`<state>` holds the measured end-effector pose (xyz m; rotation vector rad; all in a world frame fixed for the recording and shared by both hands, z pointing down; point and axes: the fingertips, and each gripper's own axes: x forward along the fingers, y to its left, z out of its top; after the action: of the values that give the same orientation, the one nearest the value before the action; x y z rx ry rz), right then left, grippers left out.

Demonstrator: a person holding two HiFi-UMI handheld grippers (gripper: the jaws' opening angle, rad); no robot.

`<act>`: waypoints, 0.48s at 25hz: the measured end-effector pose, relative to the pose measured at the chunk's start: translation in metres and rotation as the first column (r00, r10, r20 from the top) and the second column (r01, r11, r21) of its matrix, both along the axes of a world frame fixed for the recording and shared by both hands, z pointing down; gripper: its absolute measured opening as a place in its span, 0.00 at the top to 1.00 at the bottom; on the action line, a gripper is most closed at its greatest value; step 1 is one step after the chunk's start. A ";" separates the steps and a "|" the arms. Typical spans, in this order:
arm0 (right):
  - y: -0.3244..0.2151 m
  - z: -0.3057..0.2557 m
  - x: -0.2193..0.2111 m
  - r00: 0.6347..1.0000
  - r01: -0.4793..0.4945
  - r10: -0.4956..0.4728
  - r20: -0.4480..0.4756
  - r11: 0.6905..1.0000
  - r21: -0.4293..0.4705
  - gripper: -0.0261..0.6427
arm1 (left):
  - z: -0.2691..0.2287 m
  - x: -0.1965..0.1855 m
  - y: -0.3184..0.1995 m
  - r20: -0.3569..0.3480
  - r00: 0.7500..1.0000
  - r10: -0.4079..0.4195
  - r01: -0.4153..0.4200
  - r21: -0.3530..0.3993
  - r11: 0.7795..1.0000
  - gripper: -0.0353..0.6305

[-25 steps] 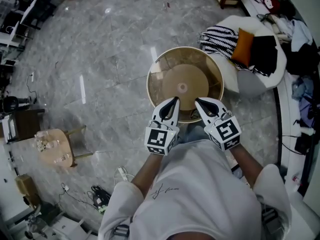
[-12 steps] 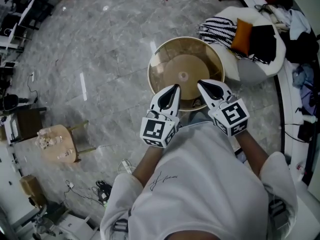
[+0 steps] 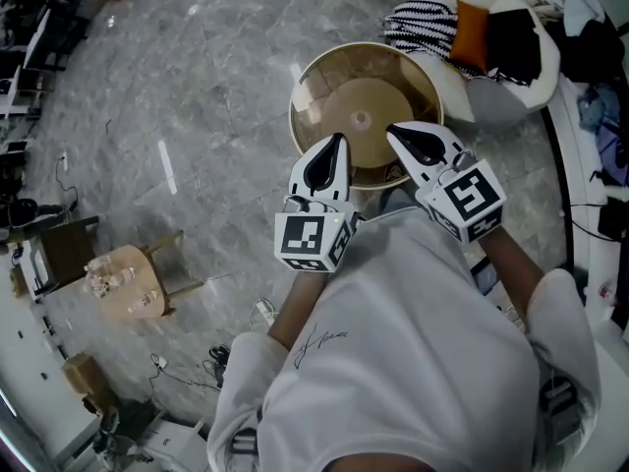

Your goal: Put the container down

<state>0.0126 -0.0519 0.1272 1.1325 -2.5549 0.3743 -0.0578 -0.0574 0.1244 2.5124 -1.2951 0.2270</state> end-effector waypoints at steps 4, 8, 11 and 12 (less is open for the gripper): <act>0.004 0.001 -0.006 1.000 0.017 -0.017 -0.008 1.000 -0.008 0.94 | -0.002 -0.006 0.001 -0.006 1.000 -0.009 0.009 -0.005 1.000 0.92; 0.010 0.005 -0.013 0.999 0.047 -0.047 -0.011 0.999 -0.025 0.94 | -0.003 -0.007 0.005 0.005 1.000 -0.006 0.006 -0.004 1.000 0.92; 0.013 0.005 -0.018 0.998 0.054 -0.055 -0.007 0.998 -0.030 0.94 | -0.005 -0.010 0.009 0.013 1.000 -0.005 0.005 0.004 1.000 0.92; 0.015 0.005 -0.020 0.998 0.056 -0.057 -0.005 0.998 -0.033 0.94 | -0.005 -0.012 0.011 0.014 1.000 -0.006 0.006 0.004 1.000 0.92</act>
<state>-0.0072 -0.0370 0.1317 1.0460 -2.5602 0.3970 -0.0697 -0.0465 0.1192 2.5145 -1.3089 0.2412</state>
